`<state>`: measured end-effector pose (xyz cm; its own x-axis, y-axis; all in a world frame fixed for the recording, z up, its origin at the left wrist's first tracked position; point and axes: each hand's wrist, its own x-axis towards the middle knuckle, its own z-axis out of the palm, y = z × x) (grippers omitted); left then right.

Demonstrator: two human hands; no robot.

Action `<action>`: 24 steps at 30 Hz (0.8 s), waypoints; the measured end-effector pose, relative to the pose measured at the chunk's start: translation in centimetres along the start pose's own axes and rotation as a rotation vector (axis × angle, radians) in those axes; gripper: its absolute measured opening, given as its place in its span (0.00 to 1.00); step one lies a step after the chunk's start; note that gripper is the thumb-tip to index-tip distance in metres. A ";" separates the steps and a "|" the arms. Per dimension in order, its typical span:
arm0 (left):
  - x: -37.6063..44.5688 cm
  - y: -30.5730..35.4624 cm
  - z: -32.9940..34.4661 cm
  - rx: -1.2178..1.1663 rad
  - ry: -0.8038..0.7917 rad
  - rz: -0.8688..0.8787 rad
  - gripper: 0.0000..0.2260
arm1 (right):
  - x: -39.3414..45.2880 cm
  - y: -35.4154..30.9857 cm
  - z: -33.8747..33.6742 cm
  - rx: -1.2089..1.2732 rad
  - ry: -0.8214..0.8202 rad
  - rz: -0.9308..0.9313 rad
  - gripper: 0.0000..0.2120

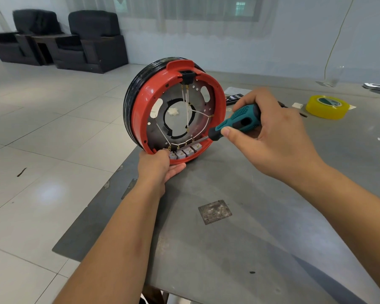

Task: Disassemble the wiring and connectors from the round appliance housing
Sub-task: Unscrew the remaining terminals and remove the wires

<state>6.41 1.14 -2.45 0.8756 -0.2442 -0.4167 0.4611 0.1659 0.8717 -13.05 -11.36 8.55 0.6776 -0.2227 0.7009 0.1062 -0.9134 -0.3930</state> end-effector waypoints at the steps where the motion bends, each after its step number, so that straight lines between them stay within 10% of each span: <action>1: 0.0 0.0 0.0 0.001 -0.003 0.002 0.22 | -0.2 -0.1 0.1 -0.005 0.003 -0.013 0.17; 24: 0.0 0.0 -0.1 0.003 0.001 -0.006 0.22 | -0.6 -0.2 -0.1 0.006 0.014 -0.011 0.17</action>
<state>6.37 1.21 -2.46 0.8731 -0.2438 -0.4221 0.4657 0.1615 0.8701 -13.56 -11.07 8.33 0.6663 -0.2170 0.7135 0.1181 -0.9140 -0.3882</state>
